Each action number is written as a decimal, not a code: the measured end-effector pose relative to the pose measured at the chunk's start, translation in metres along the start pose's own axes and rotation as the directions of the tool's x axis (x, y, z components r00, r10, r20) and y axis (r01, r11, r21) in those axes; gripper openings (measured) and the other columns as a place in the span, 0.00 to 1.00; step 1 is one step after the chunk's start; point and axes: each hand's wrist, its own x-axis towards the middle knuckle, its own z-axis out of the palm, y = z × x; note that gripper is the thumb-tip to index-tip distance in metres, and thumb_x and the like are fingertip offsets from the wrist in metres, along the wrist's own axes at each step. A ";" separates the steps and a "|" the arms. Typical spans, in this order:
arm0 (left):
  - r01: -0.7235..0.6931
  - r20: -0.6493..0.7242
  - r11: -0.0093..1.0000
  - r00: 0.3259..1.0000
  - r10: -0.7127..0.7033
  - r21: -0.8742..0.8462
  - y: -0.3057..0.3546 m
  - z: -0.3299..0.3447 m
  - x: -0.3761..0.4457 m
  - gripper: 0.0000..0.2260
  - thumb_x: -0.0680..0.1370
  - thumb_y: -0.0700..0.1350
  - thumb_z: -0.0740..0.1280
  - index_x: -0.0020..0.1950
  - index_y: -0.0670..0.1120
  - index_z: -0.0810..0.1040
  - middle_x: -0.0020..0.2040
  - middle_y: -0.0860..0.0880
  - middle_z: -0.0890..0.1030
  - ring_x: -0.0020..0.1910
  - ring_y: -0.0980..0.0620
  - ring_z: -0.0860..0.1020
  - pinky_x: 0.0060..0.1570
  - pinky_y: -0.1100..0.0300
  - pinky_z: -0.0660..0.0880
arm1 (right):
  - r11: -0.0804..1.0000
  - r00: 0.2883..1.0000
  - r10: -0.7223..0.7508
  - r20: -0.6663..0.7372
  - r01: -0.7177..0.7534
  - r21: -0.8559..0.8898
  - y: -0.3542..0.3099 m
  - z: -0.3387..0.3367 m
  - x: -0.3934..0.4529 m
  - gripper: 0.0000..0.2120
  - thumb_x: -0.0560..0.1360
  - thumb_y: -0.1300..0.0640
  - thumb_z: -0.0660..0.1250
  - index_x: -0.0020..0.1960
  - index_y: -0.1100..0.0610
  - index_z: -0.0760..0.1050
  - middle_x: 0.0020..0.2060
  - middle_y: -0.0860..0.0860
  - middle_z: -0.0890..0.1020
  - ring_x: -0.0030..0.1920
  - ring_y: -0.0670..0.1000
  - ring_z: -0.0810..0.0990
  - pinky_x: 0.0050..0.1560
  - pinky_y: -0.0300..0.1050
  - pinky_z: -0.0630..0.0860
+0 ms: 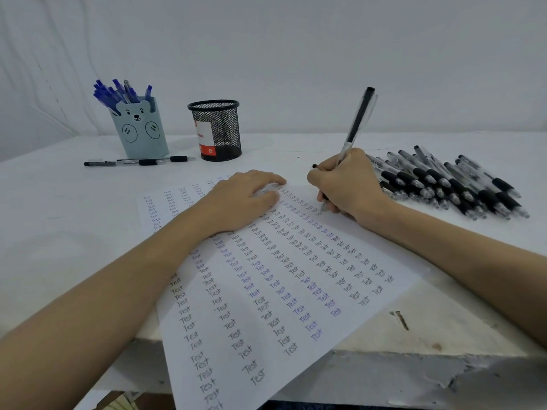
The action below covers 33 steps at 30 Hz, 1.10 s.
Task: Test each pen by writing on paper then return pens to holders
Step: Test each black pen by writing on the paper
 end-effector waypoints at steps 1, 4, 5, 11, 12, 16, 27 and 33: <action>-0.001 0.000 1.000 1.000 0.001 0.000 0.000 0.000 0.000 0.15 0.80 0.51 0.57 0.67 0.59 0.69 0.70 0.55 0.68 0.67 0.55 0.66 0.68 0.51 0.62 | 1.000 1.000 -0.006 0.005 0.006 -0.008 0.000 0.000 0.000 0.13 0.69 0.68 0.62 0.26 0.64 0.69 0.20 0.56 0.72 0.14 0.47 0.65 0.17 0.31 0.61; -0.003 -0.002 1.000 1.000 0.003 -0.002 0.000 0.000 0.000 0.15 0.81 0.51 0.57 0.67 0.59 0.69 0.70 0.55 0.68 0.68 0.55 0.66 0.68 0.51 0.62 | 1.000 1.000 -0.017 -0.003 0.017 -0.023 -0.001 0.001 0.000 0.11 0.69 0.68 0.62 0.28 0.67 0.72 0.21 0.58 0.71 0.14 0.43 0.66 0.19 0.34 0.63; -0.002 -0.002 1.000 1.000 0.002 -0.006 0.000 0.001 0.000 0.15 0.81 0.51 0.57 0.67 0.59 0.69 0.70 0.55 0.68 0.68 0.55 0.66 0.68 0.51 0.62 | 1.000 1.000 0.003 -0.011 -0.003 0.003 -0.001 0.001 0.000 0.11 0.69 0.68 0.62 0.28 0.66 0.71 0.19 0.56 0.71 0.14 0.44 0.65 0.19 0.34 0.63; -0.001 0.006 1.000 1.000 0.001 -0.012 -0.001 0.000 -0.001 0.15 0.81 0.52 0.57 0.67 0.60 0.69 0.70 0.55 0.68 0.68 0.54 0.66 0.68 0.50 0.61 | 0.963 0.981 0.170 0.098 -0.186 0.194 -0.007 -0.016 0.004 0.14 0.72 0.60 0.66 0.29 0.57 0.66 0.17 0.49 0.69 0.19 0.48 0.62 0.23 0.34 0.60; 0.002 0.006 1.000 1.000 -0.002 -0.012 -0.001 0.000 -0.001 0.15 0.81 0.52 0.57 0.67 0.60 0.69 0.70 0.55 0.68 0.68 0.54 0.66 0.68 0.50 0.61 | 0.967 0.980 0.168 0.107 -0.185 0.177 -0.008 -0.018 0.005 0.14 0.73 0.59 0.66 0.32 0.57 0.65 0.18 0.49 0.68 0.19 0.48 0.62 0.23 0.34 0.60; 0.000 0.002 1.000 1.000 0.000 -0.008 0.001 -0.001 -0.002 0.15 0.81 0.52 0.57 0.67 0.59 0.69 0.70 0.55 0.68 0.68 0.54 0.66 0.68 0.51 0.62 | 0.949 0.980 0.149 0.130 -0.178 0.260 -0.009 -0.026 0.008 0.14 0.80 0.48 0.58 0.42 0.57 0.63 0.14 0.48 0.65 0.15 0.47 0.58 0.22 0.35 0.56; 0.003 -0.001 1.000 1.000 -0.003 -0.007 0.000 0.000 -0.002 0.15 0.81 0.52 0.57 0.67 0.60 0.69 0.70 0.56 0.68 0.67 0.55 0.66 0.67 0.53 0.62 | 0.910 0.982 0.184 0.039 -0.185 0.371 -0.010 -0.045 0.016 0.12 0.77 0.50 0.63 0.44 0.58 0.78 0.15 0.50 0.64 0.17 0.49 0.60 0.21 0.37 0.55; -0.004 -0.002 1.000 1.000 0.004 -0.004 0.001 0.000 -0.002 0.15 0.81 0.52 0.57 0.67 0.60 0.69 0.70 0.56 0.68 0.68 0.55 0.66 0.66 0.55 0.61 | 0.894 0.975 0.212 -0.062 -0.168 0.415 -0.007 -0.060 0.023 0.09 0.72 0.53 0.71 0.46 0.59 0.82 0.17 0.50 0.67 0.17 0.47 0.62 0.18 0.34 0.58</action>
